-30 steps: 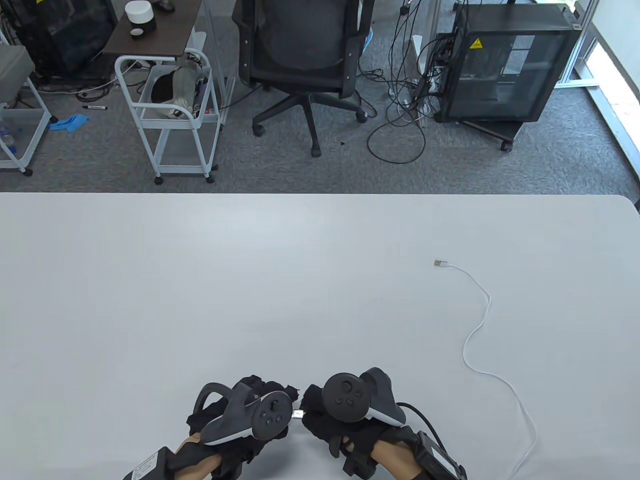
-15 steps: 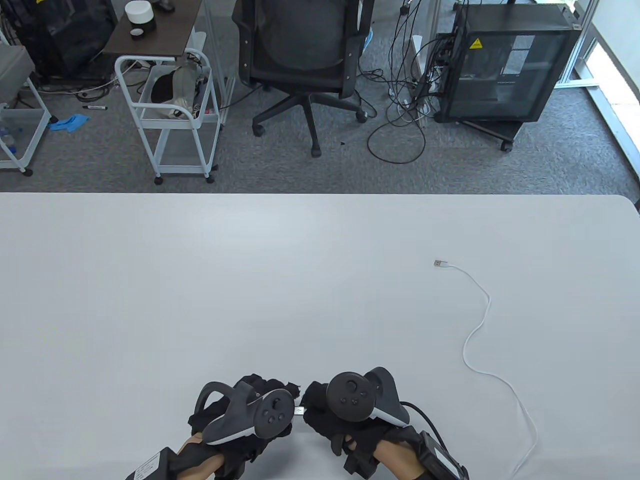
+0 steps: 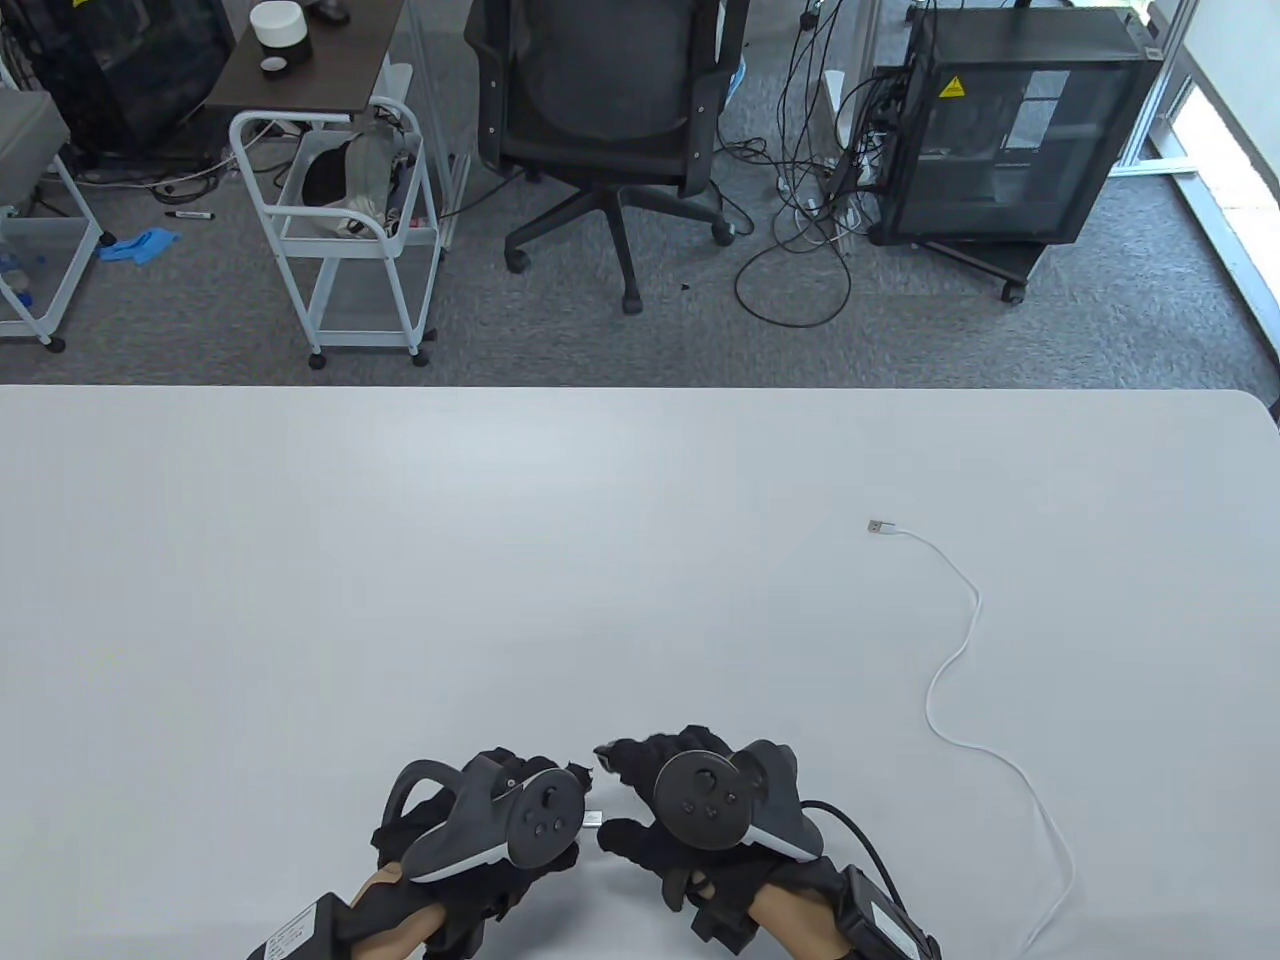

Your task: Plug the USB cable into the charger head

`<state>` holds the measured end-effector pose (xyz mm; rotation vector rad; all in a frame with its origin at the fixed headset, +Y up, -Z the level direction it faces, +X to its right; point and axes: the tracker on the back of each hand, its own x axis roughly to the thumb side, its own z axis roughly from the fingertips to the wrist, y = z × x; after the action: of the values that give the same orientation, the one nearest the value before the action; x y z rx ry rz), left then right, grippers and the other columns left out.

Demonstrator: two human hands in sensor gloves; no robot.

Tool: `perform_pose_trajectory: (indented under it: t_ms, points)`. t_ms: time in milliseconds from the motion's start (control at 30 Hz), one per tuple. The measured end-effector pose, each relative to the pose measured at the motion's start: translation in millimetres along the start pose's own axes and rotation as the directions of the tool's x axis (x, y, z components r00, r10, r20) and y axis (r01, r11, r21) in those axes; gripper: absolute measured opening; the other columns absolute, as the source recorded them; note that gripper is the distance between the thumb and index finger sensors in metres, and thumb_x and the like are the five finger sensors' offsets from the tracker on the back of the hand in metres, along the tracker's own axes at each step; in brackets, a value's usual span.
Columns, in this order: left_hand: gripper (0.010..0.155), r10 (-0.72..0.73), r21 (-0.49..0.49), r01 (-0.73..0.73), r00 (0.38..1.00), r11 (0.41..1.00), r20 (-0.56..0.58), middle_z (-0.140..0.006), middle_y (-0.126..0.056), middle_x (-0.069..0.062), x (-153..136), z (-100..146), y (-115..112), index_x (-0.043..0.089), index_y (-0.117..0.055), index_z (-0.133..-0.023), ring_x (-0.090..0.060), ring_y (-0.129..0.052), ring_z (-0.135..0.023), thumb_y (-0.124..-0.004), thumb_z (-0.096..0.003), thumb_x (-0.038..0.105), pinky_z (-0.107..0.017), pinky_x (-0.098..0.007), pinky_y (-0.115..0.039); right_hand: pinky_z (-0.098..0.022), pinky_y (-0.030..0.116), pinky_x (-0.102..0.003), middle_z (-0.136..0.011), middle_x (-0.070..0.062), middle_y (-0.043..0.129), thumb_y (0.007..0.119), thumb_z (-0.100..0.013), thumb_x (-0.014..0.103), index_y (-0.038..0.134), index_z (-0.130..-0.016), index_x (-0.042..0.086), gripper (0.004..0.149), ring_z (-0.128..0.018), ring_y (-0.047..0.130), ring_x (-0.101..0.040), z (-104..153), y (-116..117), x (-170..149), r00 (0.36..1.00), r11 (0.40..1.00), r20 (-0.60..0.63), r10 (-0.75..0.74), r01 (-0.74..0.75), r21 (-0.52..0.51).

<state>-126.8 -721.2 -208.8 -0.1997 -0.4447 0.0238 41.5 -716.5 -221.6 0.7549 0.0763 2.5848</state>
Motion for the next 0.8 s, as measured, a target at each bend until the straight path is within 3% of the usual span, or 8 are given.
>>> perform_pose_trajectory:
  t_ms: [100, 200, 467, 800]
  points:
    - [0.075, 0.006, -0.004, -0.006, 1.000, 1.000, -0.013, -0.080, -0.093, 0.010, -1.7, -1.3, 0.2, 0.032, -0.069, -0.087, -0.011, -0.105, -0.063, -0.077, -0.0160, 0.055, -0.073, -0.039, -0.075, -0.068, 0.044, -0.066, -0.109, -0.021, 0.061, 0.079, -0.026, 0.062, 0.046, -0.101, 0.010, 0.098, -0.098, 0.056, -0.051, 0.4, 3.5, -1.6, 1.000, 0.999, 0.001, 0.017, -0.017, 0.051]
    - [0.075, 0.008, -0.003, -0.008, 1.000, 1.000, -0.021, -0.080, -0.093, 0.010, -3.0, -1.3, 0.8, 0.032, -0.069, -0.087, -0.011, -0.105, -0.063, -0.077, -0.0160, 0.055, -0.073, -0.039, -0.075, -0.069, 0.041, -0.067, -0.112, -0.023, 0.054, 0.078, -0.025, 0.064, 0.043, -0.102, 0.012, 0.100, -0.099, 0.049, -0.054, 0.3, 6.4, -2.3, 1.000, 0.993, -0.003, 0.020, -0.020, 0.114]
    - [0.075, 0.003, -0.012, -0.003, 0.999, 1.000, -0.036, -0.080, -0.093, 0.010, -5.2, -0.2, 2.0, 0.032, -0.069, -0.087, -0.011, -0.105, -0.063, -0.077, -0.0159, 0.055, -0.073, -0.039, -0.075, -0.068, 0.040, -0.068, -0.113, -0.023, 0.053, 0.077, -0.025, 0.065, 0.043, -0.103, 0.014, 0.099, -0.100, 0.048, -0.053, 1.1, 1.9, -5.5, 1.000, 0.995, -0.011, 0.023, -0.022, 0.095]
    - [0.075, 0.002, -0.037, -0.005, 0.998, 0.999, -0.060, -0.080, -0.093, 0.011, -12.2, -0.7, 0.5, 0.033, -0.069, -0.087, -0.011, -0.105, -0.063, -0.077, -0.0156, 0.055, -0.074, -0.040, -0.074, -0.068, 0.039, -0.068, -0.112, -0.024, 0.053, 0.075, -0.025, 0.066, 0.044, -0.103, 0.014, 0.098, -0.100, 0.047, -0.053, 5.0, -16.9, -35.7, 0.989, 0.995, -0.108, 0.098, -0.095, 0.030]
